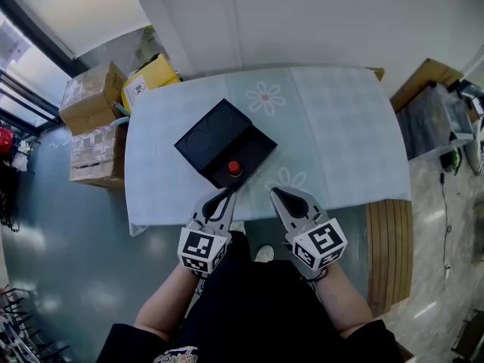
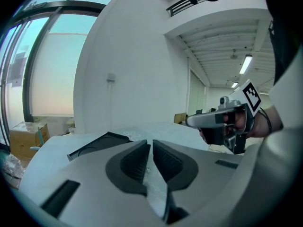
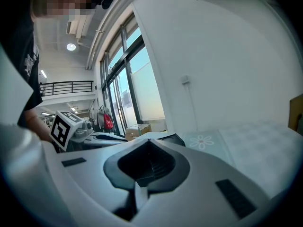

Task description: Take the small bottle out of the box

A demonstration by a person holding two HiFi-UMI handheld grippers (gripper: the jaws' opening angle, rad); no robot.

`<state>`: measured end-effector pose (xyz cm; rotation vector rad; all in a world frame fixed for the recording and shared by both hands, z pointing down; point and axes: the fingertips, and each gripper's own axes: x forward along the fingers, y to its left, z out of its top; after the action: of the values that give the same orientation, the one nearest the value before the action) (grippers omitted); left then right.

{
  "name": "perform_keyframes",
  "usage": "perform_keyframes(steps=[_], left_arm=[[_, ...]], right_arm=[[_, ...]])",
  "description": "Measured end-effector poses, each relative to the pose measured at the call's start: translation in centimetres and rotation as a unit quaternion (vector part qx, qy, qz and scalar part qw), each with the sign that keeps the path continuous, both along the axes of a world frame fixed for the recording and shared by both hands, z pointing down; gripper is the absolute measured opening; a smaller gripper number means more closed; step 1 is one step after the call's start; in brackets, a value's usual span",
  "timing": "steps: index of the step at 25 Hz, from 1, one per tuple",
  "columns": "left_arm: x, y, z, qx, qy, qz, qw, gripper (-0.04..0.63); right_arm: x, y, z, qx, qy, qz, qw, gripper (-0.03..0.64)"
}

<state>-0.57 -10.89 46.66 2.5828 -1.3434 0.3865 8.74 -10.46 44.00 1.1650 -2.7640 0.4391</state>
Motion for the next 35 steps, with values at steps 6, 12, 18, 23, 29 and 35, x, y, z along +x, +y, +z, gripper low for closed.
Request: perform_keyframes(steps=[6,12,18,23,29,35], left_arm=[[-0.5,-1.6,1.6,-0.012,-0.010,0.013,0.9998,0.091],[-0.9,-3.7,3.8,-0.024,-0.018,0.020,0.9994,0.134],[-1.0,-5.6,5.7,-0.025,-0.044,0.035,0.9981,0.192],[-0.7,-7.3,7.4,-0.031,-0.061,0.047,0.9965,0.212],[-0.1,-8.4,9.2,-0.043,-0.073,0.068,0.9941,0.212],[0.3,-9.2,10.1,-0.048,-0.075,0.084,0.9925,0.212]], right_arm=[[-0.8,-1.0,0.9,-0.017,0.006,0.008,1.000,0.023],[-0.9,-2.1,2.0,-0.033,0.016,0.019,0.999,0.023],[-0.9,-3.4,2.8,-0.048,0.016,0.034,0.998,0.023],[-1.0,-4.3,4.1,-0.066,0.014,0.044,0.997,0.023],[-0.9,-4.7,5.3,-0.083,0.013,0.056,0.995,0.023],[-1.0,-5.1,6.4,-0.098,0.012,0.066,0.993,0.023]])
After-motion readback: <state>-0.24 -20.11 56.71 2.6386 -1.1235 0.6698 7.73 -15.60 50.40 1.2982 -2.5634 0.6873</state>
